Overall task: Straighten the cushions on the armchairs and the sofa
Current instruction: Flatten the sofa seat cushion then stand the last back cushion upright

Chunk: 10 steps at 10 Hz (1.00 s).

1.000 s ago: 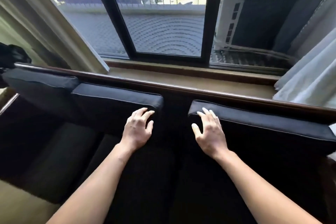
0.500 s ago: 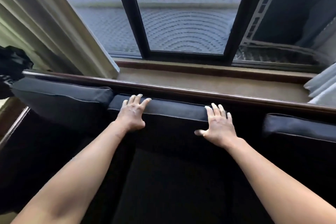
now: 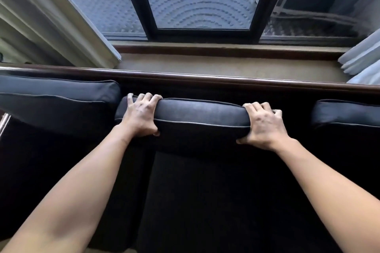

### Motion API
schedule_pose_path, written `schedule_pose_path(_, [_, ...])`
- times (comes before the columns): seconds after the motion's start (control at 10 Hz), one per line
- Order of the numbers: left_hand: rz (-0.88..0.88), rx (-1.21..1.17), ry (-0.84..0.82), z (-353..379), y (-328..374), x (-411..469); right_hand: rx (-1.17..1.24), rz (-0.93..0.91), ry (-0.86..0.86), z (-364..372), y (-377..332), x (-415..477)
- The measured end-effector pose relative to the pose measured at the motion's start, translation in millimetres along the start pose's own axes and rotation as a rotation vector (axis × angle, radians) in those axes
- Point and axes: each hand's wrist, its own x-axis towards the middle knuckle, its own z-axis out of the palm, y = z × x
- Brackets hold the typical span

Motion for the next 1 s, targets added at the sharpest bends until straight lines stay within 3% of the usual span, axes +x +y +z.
schedule_pose_path(0.5, [0.054, -0.068, 0.067, 0, 52, 19, -0.008, 0.111, 0.051, -3, 48, -11])
schedule_pose_path(0.8, [0.1, 0.019, 0.153, 17, 62, -18, -0.139, 0.204, 0.127, 26, 17, -35])
schedule_pose_path(1.0, [0.115, -0.056, 0.225, -10, 81, -67, -0.059, 0.144, 0.228, 12, -8, -70])
